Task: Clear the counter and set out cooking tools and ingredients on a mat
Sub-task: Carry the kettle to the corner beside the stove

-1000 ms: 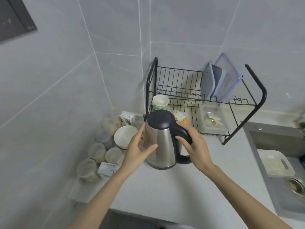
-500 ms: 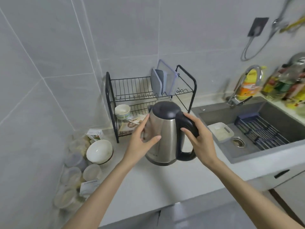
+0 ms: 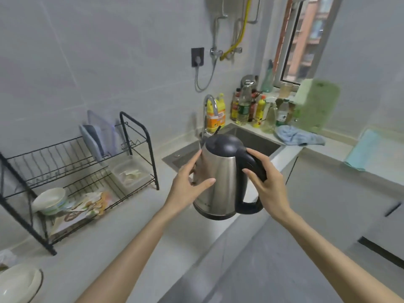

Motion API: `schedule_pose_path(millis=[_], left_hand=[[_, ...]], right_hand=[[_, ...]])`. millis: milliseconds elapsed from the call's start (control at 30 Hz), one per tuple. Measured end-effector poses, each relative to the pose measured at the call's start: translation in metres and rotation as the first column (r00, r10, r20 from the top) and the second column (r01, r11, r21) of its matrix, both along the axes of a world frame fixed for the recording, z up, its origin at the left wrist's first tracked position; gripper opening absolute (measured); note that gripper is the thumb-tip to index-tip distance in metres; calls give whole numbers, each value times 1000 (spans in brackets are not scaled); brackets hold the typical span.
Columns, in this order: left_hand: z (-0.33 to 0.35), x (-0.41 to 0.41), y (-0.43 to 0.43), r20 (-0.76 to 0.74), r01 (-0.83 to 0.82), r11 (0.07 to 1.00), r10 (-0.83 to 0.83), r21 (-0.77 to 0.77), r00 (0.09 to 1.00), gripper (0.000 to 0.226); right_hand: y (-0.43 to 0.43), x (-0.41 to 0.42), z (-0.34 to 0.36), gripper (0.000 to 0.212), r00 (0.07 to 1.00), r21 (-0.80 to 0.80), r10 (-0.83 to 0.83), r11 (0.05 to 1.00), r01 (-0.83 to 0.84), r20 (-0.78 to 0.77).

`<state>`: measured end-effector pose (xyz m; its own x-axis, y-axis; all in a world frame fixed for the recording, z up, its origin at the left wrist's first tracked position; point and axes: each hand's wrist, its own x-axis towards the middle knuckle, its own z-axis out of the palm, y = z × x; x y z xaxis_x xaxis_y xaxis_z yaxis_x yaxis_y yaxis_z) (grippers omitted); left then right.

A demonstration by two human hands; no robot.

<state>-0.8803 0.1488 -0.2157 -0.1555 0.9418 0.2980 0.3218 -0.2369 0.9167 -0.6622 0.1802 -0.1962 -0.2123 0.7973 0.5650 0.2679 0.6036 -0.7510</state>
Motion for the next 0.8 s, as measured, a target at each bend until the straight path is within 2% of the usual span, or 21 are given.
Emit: schedule_pose_path(millis=[233,500,700,800], left_hand=[[18,136,58,-96,197,980,-194,22,976,79],[29,307,107,-94,411,911,-407,27,909,77],[35,423,131,-67,569,822,-567,23,821,79],[38,488,145,-77,652,758,-648,31,757,77]], right_hand=[[14,134,13,46,983,13,-180,983,181,-31],[21,296,18,41,915,21,-401,915,402,-39],[11,401,22,43,822,27,-568,821,570,-41],[4,455,21,42,743,41,-668,742,669,-46]])
